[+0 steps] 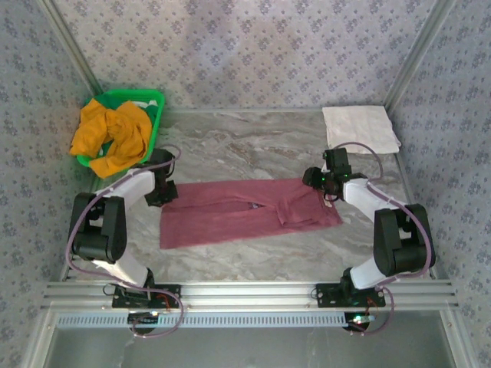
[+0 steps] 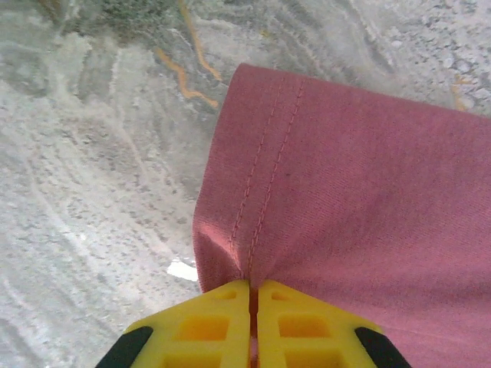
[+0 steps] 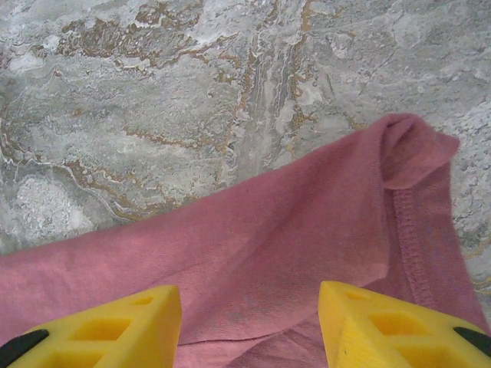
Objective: Fold and stack the t-shirts
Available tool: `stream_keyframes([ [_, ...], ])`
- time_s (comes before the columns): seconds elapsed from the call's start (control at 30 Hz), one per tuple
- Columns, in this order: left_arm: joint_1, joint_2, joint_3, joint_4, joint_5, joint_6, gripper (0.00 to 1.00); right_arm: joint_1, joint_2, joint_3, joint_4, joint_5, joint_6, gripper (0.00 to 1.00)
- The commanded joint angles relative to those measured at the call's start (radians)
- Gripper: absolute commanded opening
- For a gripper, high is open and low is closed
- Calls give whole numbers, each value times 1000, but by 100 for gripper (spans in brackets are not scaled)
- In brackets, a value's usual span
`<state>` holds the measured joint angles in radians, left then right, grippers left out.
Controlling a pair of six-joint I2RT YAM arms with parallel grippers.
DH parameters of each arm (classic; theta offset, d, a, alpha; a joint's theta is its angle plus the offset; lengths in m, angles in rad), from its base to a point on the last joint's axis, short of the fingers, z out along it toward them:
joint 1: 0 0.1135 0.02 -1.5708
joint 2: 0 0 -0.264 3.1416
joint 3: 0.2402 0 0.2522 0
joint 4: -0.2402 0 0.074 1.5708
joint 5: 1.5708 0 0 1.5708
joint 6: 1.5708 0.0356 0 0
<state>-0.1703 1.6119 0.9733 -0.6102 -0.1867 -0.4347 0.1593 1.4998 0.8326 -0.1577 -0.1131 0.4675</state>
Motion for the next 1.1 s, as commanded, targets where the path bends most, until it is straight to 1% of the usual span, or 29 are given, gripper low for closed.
stream_keyframes([
  [0.0, -16, -22, 52, -105, -89, 30, 9, -7, -11, -9, 3, -10, 14, 53],
  [0.03, -26, -17, 65, -124, -113, 36, 10, -7, -11, -9, 5, -10, 13, 53],
  [0.13, -61, 0, 99, -174, -176, 43, 17, -11, -13, -10, 4, -12, 15, 53],
  [0.17, -67, 3, 102, -181, -173, 44, 21, -11, -15, -10, 3, -13, 15, 53],
  [0.23, -73, -5, 98, -184, -162, 43, 35, -13, -16, -7, -6, -14, 17, 53],
  [0.33, -93, -45, 83, -192, -183, 34, 34, -15, -31, -3, -20, -13, 16, 53],
  [0.43, -92, -98, 64, -157, -171, 39, 36, -13, -59, 0, -38, -24, 19, 52],
  [0.57, -98, -105, 71, -76, -55, 69, 36, 41, -85, 20, -96, -14, 12, 51],
  [0.67, -103, -82, 60, 48, 43, 70, 35, 101, -100, 25, -147, 24, 0, 50],
  [0.73, -106, -58, 52, 110, 99, 64, 35, 125, -108, 7, -150, 14, 8, 50],
  [0.8, -111, -26, 42, 154, 127, 58, 35, 142, -119, -11, -163, 13, 17, 50],
  [0.87, -112, 11, 34, 186, 156, 51, 34, 140, -126, -41, -165, 12, 23, 50],
  [0.97, -111, 50, 14, 226, 162, 39, 33, 99, -114, -68, -147, -27, 33, 47],
  [1.07, -106, 85, 6, 238, 165, 24, 33, 74, -53, -44, -155, -51, 21, 45],
])
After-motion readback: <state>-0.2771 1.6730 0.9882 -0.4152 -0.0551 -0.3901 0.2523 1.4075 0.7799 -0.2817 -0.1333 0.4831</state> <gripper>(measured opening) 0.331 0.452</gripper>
